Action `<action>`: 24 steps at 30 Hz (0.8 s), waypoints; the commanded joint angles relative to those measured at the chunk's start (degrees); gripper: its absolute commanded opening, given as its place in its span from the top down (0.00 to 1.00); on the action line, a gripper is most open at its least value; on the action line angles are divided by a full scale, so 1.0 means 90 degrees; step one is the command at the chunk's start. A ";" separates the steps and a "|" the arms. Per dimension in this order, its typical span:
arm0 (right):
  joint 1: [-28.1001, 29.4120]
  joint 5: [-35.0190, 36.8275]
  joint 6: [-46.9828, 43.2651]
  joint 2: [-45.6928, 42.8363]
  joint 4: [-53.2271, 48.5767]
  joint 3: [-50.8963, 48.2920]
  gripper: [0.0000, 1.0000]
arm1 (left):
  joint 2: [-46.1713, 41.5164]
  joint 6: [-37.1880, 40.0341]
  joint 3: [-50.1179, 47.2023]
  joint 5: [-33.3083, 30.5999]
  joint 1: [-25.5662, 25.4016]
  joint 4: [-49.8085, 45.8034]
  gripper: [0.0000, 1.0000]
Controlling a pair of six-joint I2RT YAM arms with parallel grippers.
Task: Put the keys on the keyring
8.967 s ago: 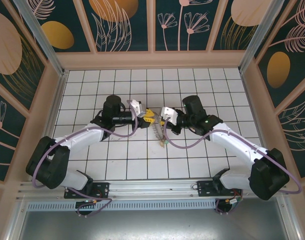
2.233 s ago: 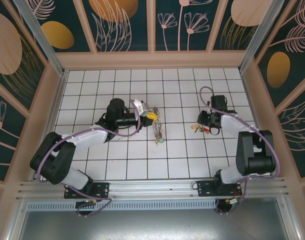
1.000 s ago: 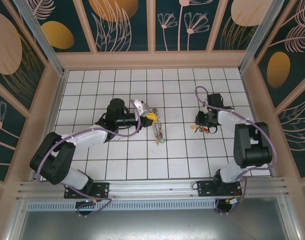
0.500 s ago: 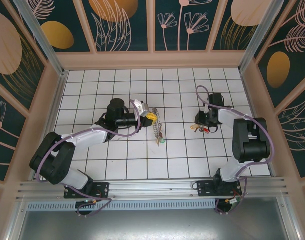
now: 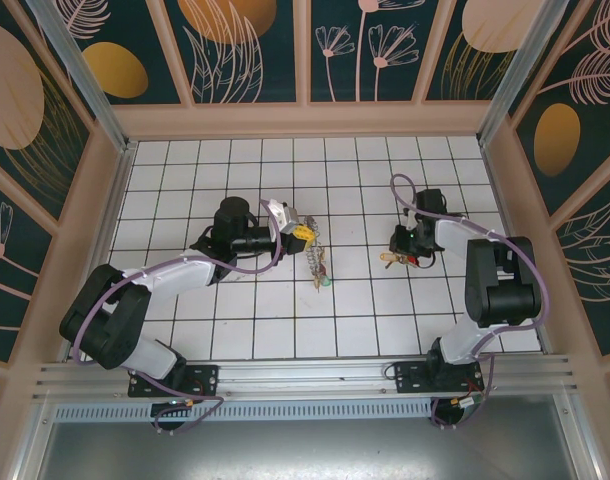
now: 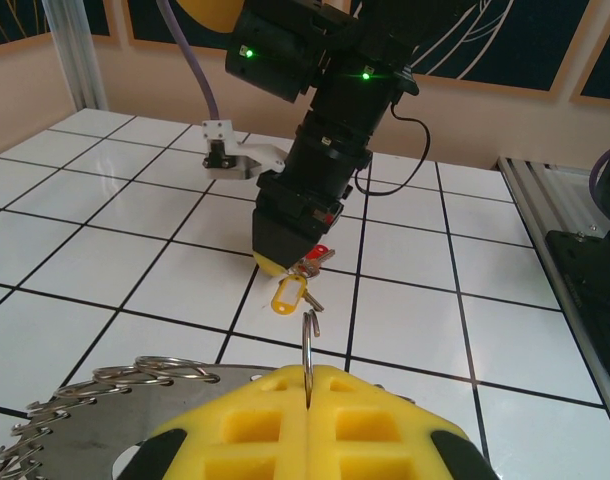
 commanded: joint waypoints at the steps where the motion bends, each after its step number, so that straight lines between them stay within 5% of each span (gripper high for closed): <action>1: 0.0093 0.0045 0.0029 -0.0185 -0.0281 -0.0030 0.82 | -0.0045 0.0115 0.0250 0.0123 -0.0043 0.0084 1.00; 24: 0.0541 0.1336 0.0650 -0.0551 -0.0681 0.0071 0.71 | -0.0079 0.0147 0.0275 0.0119 -0.0039 0.0016 1.00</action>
